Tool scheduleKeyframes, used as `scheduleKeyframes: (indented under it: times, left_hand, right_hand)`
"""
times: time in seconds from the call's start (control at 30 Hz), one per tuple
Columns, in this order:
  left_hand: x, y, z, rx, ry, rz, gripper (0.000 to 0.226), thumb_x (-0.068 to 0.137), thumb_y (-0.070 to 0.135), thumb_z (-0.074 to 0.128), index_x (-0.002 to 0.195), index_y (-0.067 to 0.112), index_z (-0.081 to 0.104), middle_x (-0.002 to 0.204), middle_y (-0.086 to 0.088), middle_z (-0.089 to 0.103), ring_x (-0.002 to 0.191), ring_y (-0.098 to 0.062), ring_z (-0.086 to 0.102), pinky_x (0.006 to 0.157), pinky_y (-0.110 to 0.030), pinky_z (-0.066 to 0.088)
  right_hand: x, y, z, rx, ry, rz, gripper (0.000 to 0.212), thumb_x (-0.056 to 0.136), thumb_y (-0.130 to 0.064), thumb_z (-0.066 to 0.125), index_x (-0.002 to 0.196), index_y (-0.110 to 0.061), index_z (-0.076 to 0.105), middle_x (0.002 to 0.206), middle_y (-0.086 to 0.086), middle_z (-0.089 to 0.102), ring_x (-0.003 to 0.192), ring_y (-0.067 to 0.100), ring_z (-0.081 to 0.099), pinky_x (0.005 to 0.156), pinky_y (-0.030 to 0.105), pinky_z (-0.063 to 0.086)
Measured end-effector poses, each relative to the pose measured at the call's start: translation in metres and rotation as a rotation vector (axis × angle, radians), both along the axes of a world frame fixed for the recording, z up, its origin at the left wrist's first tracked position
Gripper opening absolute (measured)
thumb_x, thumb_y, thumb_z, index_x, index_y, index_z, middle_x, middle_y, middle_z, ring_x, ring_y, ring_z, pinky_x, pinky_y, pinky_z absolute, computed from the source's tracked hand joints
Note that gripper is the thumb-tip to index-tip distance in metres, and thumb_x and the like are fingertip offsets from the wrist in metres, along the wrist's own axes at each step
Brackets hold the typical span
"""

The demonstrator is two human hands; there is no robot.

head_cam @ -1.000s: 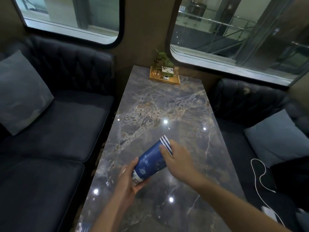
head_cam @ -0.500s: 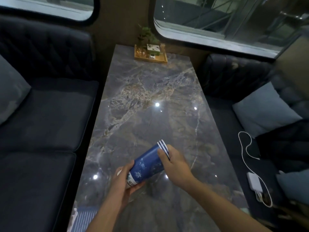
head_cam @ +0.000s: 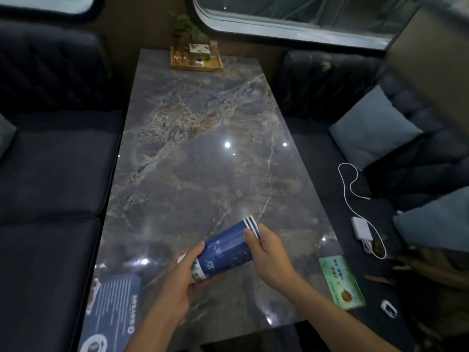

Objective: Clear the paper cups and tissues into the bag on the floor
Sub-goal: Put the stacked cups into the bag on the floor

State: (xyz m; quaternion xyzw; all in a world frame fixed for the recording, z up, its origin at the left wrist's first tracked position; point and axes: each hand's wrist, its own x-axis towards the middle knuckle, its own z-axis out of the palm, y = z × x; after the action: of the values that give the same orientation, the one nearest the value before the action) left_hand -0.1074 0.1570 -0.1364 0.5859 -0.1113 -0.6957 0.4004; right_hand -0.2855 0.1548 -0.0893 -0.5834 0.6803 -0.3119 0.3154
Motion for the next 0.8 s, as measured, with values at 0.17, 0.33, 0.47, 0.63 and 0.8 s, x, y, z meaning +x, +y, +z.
scheduleKeyframes:
  times: [0.17, 0.33, 0.47, 0.63, 0.8]
  left_hand:
    - [-0.029, 0.062, 0.009, -0.037, -0.027, -0.075, 0.068, 0.060, 0.035, 0.080, 0.115, 0.000, 0.061, 0.097, -0.022, 0.072, 0.075, -0.027, 0.069, 0.059, -0.039, 0.058]
    - [-0.060, 0.134, 0.014, -0.035, -0.050, -0.139, 0.047, 0.070, 0.029, 0.076, 0.107, 0.005, 0.059, 0.098, -0.020, 0.067, 0.078, -0.030, 0.066, 0.055, -0.042, 0.060]
    - [-0.075, 0.193, 0.011, -0.041, -0.088, -0.144, 0.024, 0.081, 0.022, 0.071, 0.098, 0.008, 0.061, 0.096, -0.019, 0.067, 0.079, -0.031, 0.066, 0.066, -0.049, 0.061]
    - [-0.079, 0.255, 0.017, -0.052, -0.097, -0.184, 0.035, 0.070, 0.032, 0.078, 0.096, 0.013, 0.064, 0.092, -0.016, 0.071, 0.083, -0.031, 0.067, 0.077, -0.050, 0.057]
    - [-0.071, 0.290, 0.024, -0.095, -0.121, -0.183, 0.036, 0.072, 0.030, 0.074, 0.100, 0.009, 0.066, 0.084, -0.011, 0.073, 0.079, -0.027, 0.068, 0.077, -0.051, 0.058]
  right_hand:
    - [-0.037, 0.070, -0.002, -0.021, -0.068, -0.033, 0.036, 0.091, -0.043, 0.041, 0.075, -0.013, 0.052, 0.068, 0.001, 0.058, 0.064, 0.014, 0.056, 0.063, 0.038, 0.045]
    - [-0.073, 0.154, -0.007, 0.013, -0.182, -0.068, 0.025, 0.096, -0.031, 0.046, 0.080, -0.014, 0.054, 0.074, 0.001, 0.059, 0.067, 0.007, 0.053, 0.064, 0.029, 0.044]
    - [-0.097, 0.218, -0.018, 0.017, -0.323, -0.074, 0.036, 0.092, -0.041, 0.044, 0.089, -0.008, 0.058, 0.084, 0.016, 0.064, 0.076, 0.015, 0.059, 0.071, 0.040, 0.049]
    - [-0.114, 0.281, -0.025, 0.092, -0.392, -0.061, 0.016, 0.096, -0.029, 0.048, 0.093, -0.020, 0.060, 0.091, 0.006, 0.068, 0.086, 0.016, 0.065, 0.078, 0.038, 0.052]
    - [-0.115, 0.326, -0.030, 0.042, -0.366, -0.058, 0.019, 0.089, -0.037, 0.054, 0.090, -0.020, 0.062, 0.087, 0.005, 0.068, 0.083, 0.019, 0.066, 0.075, 0.045, 0.055]
